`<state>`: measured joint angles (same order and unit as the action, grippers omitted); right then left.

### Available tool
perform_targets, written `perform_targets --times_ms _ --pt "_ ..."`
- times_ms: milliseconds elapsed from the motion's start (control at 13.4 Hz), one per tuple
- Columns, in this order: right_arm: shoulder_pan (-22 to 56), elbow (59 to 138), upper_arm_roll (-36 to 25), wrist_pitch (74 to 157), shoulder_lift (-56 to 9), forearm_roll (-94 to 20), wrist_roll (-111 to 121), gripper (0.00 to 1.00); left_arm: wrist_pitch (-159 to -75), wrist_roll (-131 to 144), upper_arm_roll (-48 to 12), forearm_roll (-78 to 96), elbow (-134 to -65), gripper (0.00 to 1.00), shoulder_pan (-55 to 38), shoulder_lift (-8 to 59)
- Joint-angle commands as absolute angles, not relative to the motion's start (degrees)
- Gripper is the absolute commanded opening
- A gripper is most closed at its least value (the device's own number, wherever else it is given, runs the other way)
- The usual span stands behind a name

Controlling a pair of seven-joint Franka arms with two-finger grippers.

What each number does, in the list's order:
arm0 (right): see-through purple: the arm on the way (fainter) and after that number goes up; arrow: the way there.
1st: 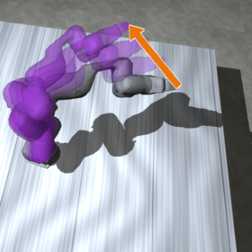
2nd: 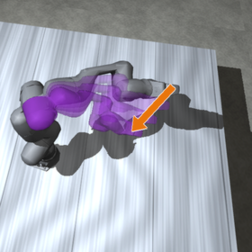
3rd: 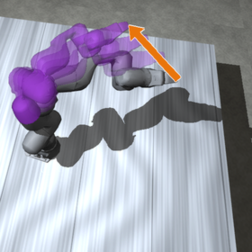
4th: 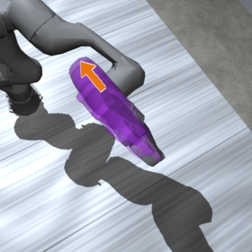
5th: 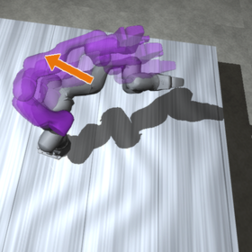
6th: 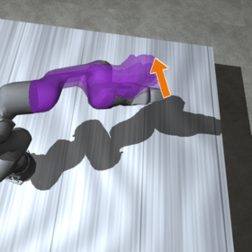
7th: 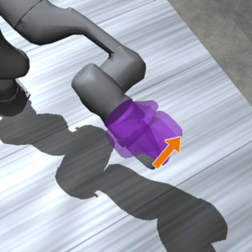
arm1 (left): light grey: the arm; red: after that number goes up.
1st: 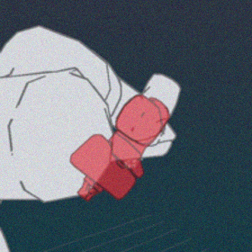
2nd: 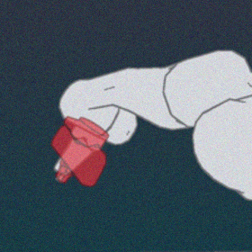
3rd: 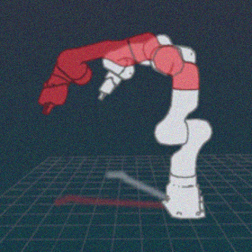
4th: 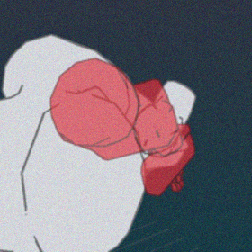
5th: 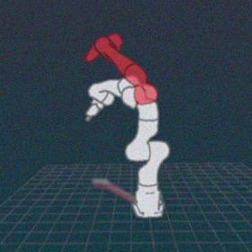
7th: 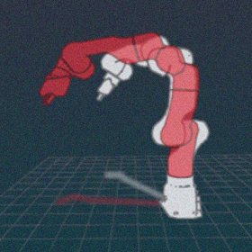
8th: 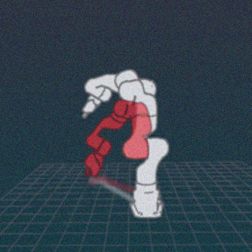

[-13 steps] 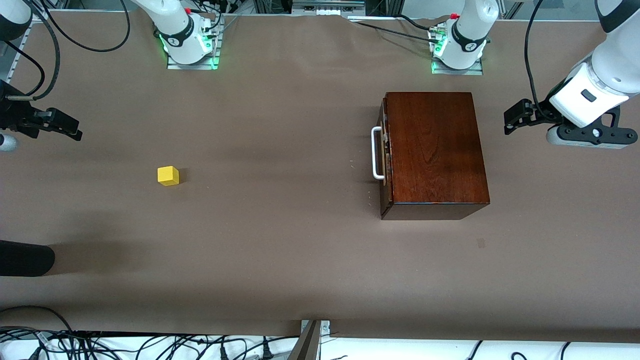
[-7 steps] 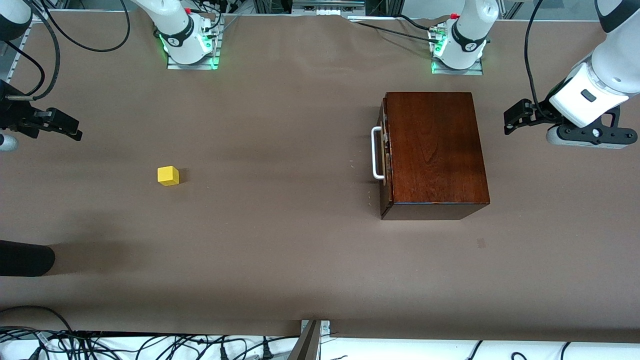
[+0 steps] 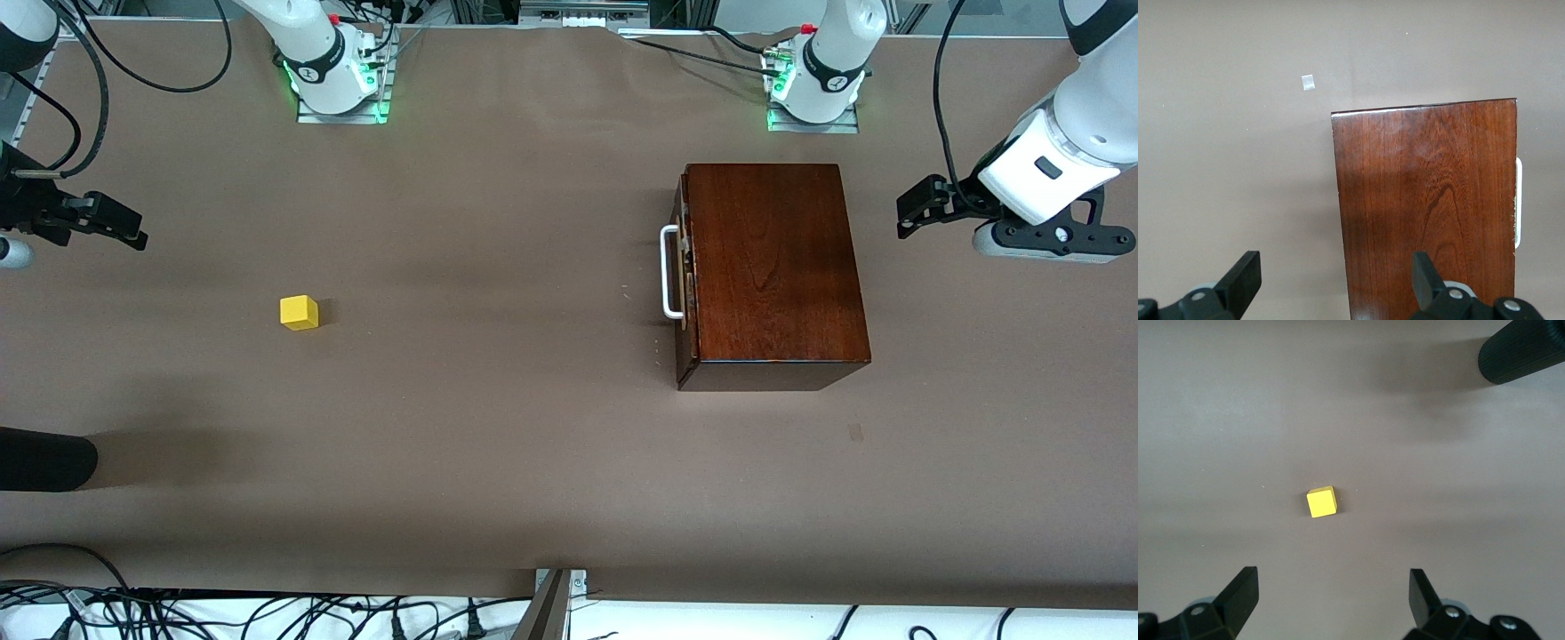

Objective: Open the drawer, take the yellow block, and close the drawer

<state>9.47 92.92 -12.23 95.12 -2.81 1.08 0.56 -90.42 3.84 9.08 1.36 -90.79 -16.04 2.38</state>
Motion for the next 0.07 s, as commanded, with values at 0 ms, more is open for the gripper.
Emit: perform_targets --times_ms 0 --pt "8.9 92.3 -11.5 94.8 -2.6 0.9 -0.1 1.0 -90.7 3.9 9.1 1.8 -91.1 1.0 -16.1 1.4"
